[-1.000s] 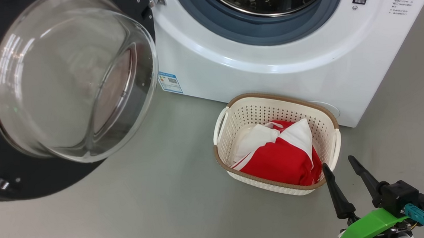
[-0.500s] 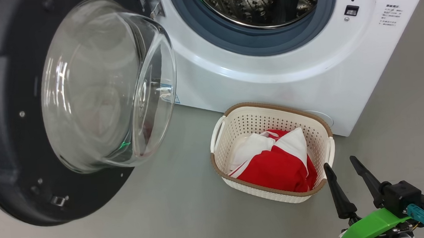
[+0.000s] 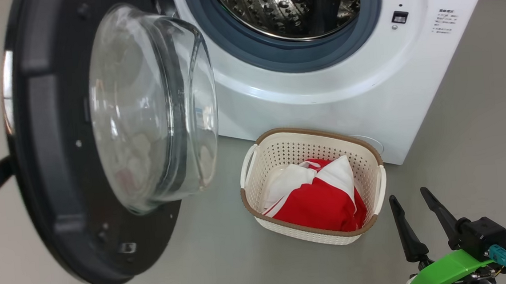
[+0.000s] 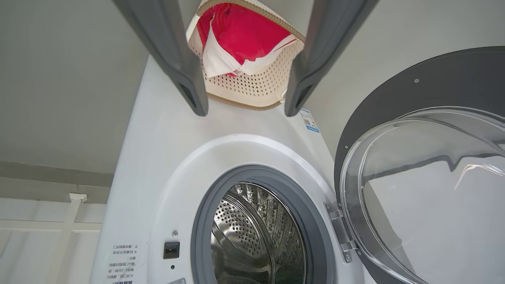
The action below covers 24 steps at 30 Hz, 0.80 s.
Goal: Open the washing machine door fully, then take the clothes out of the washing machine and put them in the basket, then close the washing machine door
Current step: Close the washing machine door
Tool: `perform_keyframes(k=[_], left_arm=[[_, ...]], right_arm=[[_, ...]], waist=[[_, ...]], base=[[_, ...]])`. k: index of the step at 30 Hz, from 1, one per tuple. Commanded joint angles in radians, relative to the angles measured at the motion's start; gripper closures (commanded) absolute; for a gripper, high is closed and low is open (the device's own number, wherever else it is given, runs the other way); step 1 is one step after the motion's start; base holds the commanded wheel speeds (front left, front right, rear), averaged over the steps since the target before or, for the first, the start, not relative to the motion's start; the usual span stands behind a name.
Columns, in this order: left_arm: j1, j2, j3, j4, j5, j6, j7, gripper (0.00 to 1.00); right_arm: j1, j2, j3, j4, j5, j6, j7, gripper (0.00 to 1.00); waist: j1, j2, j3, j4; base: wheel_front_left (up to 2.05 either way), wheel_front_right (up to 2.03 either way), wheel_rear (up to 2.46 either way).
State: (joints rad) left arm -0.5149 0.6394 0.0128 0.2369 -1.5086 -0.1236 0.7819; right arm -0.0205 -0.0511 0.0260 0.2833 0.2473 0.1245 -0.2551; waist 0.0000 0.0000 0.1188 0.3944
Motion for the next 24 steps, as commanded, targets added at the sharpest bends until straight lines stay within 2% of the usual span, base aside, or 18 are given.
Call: perform_keyframes(k=[1, 13, 24], left_arm=[[-0.015, 0.051, 0.024, -0.067, -0.009, -0.007, 0.004, 1.0], [-0.033, 0.036, -0.073, -0.226, -0.003, -0.007, -0.007, 1.0], [-0.045, 0.005, -0.142, -0.303, 0.003, -0.007, -0.076, 1.0]], right_arm=[[-0.008, 0.001, 0.026, -0.028, 0.013, 0.006, -0.007, 0.0], [-0.007, 0.001, 0.024, -0.032, 0.019, 0.006, -0.007, 0.0], [0.004, 0.001, 0.023, -0.037, 0.029, 0.006, -0.007, 0.0]], waist=[[0.0, 0.0, -0.002, -0.011], [0.0, 0.0, -0.001, -0.063], [0.0, 0.0, 0.0, -0.093]], base=[[0.0, 0.0, 0.0], [0.0, 0.0, 0.0], [0.0, 0.0, 0.0]])
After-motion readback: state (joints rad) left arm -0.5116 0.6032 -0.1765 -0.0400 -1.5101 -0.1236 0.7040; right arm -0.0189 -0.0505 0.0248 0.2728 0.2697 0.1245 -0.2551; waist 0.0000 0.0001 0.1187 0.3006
